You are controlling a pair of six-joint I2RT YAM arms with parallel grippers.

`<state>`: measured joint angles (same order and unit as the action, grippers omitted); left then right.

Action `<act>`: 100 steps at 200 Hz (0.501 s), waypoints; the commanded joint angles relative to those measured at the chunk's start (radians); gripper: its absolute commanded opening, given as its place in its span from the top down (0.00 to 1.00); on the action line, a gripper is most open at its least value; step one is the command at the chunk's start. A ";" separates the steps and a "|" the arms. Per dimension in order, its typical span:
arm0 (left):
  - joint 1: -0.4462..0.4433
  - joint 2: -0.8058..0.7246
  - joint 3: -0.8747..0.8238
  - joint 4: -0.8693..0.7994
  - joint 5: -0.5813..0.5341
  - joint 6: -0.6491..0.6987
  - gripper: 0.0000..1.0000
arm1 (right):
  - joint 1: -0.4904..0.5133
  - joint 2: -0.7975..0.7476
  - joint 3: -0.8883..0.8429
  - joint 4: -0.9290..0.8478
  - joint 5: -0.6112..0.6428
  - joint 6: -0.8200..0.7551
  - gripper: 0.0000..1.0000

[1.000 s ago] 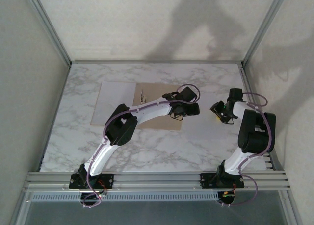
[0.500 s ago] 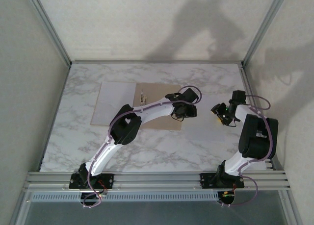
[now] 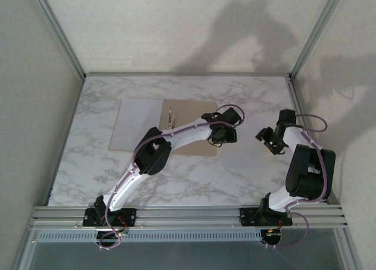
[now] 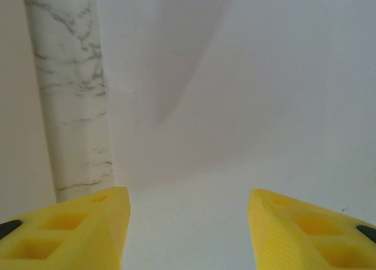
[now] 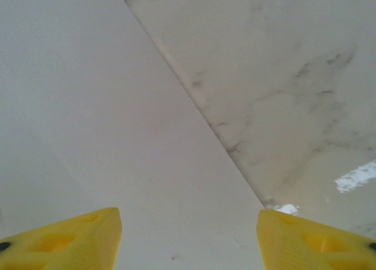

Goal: Put the files into the folder

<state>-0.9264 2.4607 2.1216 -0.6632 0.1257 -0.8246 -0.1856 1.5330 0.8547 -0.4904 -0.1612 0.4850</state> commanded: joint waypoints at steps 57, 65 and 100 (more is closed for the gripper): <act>-0.022 0.039 0.041 -0.099 -0.051 -0.043 0.34 | -0.004 0.007 0.026 -0.020 0.003 -0.030 0.40; -0.024 0.039 0.041 -0.098 -0.052 -0.041 0.33 | -0.005 0.018 0.030 -0.022 -0.001 -0.032 0.40; -0.028 0.039 0.039 -0.099 -0.057 -0.047 0.33 | -0.003 0.042 0.029 -0.011 -0.018 -0.027 0.41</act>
<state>-0.9421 2.4832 2.1506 -0.7013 0.1036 -0.8497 -0.1856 1.5547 0.8623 -0.4973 -0.1604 0.4629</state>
